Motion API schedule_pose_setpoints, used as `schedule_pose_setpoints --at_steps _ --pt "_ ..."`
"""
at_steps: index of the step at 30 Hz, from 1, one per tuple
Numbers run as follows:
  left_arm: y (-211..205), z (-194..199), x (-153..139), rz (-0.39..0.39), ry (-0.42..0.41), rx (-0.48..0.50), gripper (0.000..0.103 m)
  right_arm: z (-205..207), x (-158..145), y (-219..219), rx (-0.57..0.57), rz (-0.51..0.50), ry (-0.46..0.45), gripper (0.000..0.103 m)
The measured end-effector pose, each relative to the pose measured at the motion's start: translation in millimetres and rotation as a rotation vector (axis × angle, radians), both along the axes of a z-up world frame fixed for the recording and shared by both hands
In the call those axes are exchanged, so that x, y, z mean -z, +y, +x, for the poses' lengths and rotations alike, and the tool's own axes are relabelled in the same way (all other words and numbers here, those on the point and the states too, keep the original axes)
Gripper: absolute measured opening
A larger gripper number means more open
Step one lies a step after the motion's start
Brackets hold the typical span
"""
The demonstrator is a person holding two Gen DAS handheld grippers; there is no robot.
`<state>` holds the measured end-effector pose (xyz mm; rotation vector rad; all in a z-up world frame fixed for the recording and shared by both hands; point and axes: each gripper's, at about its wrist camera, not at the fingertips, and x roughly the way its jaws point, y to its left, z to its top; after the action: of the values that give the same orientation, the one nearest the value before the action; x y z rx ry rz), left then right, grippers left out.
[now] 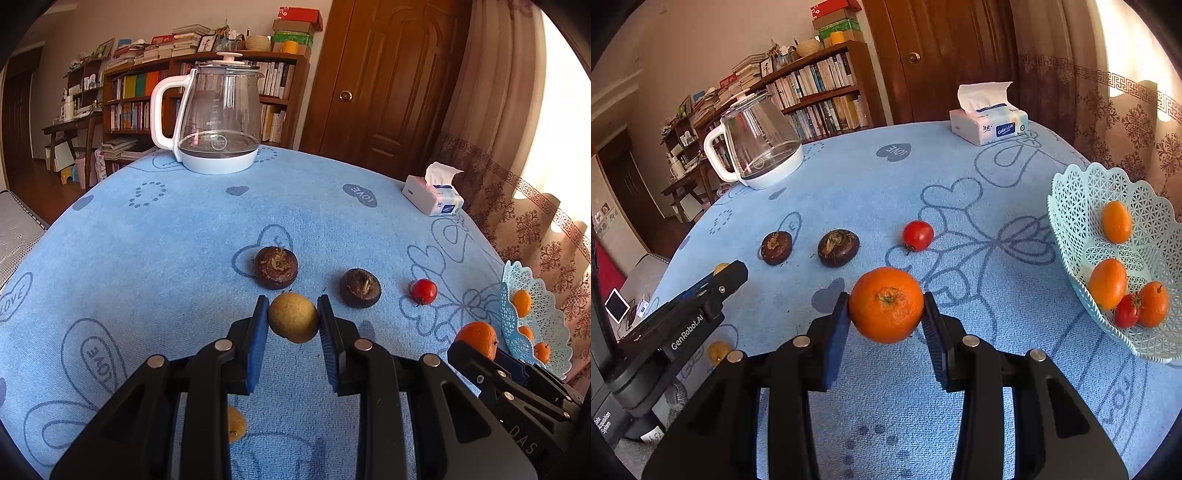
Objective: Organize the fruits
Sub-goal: 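Carry the tangerine into the basket and open the right tool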
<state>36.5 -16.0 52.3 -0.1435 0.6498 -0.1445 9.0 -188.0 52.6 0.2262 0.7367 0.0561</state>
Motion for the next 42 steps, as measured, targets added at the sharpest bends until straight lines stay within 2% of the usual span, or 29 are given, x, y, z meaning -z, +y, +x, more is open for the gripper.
schedule_pose_setpoints --at_steps 13,27,34,42 --pt "-0.9 -1.2 -0.3 -0.014 0.004 0.015 0.027 -21.1 -15.8 -26.0 0.07 0.014 -0.041 0.04" --pt "-2.9 -2.7 1.3 -0.011 0.009 0.022 0.027 -43.4 -35.0 -96.9 0.254 0.018 -0.09 0.04" --pt "-3.3 -2.1 2.0 -0.011 0.011 0.024 0.027 -30.7 -29.4 -129.3 0.318 0.054 -0.06 0.04" --pt "-3.2 -2.1 2.1 -0.01 0.011 0.024 0.027 -11.5 -10.2 -142.9 0.327 0.13 0.007 0.04"
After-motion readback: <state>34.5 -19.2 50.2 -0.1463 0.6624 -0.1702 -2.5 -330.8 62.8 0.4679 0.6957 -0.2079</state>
